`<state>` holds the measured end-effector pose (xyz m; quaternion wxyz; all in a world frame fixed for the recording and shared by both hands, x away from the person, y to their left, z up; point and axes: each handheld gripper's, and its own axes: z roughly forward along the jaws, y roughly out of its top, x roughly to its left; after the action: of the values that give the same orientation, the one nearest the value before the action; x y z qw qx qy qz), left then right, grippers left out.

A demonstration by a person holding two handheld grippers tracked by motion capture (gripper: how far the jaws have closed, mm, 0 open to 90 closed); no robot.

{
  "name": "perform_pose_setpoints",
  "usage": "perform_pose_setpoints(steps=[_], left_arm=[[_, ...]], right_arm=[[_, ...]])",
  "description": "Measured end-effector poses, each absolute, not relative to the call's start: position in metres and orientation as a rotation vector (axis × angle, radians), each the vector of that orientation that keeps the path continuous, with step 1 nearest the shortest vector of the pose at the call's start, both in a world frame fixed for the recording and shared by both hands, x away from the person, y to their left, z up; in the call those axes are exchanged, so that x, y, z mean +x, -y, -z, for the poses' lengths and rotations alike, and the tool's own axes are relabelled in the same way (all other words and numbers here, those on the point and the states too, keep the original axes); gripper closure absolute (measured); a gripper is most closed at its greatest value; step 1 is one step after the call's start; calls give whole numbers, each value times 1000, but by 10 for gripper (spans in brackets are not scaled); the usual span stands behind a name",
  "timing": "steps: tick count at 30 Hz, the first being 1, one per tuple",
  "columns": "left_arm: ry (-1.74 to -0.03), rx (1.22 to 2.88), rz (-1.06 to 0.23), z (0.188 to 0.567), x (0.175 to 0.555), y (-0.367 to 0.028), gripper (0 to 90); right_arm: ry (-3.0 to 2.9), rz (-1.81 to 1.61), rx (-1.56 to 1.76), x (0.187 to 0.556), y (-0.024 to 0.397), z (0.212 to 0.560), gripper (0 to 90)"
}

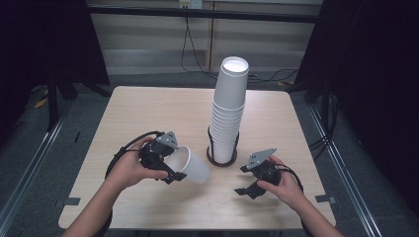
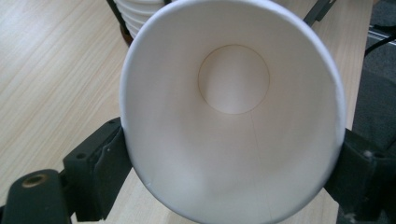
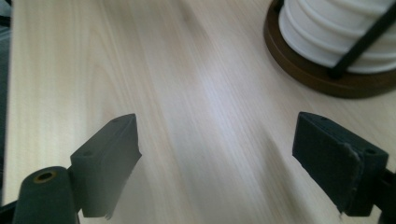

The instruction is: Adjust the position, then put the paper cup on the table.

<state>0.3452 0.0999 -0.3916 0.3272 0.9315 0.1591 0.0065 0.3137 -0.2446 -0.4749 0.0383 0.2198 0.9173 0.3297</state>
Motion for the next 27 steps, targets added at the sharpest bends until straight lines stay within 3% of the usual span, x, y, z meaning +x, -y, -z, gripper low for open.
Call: perform_pose_setpoints(steps=[27], left_arm=[[-535,2531,-47,388,355,-128,110]], right_arm=[[-2644,-1084,745,305,259,503,116]])
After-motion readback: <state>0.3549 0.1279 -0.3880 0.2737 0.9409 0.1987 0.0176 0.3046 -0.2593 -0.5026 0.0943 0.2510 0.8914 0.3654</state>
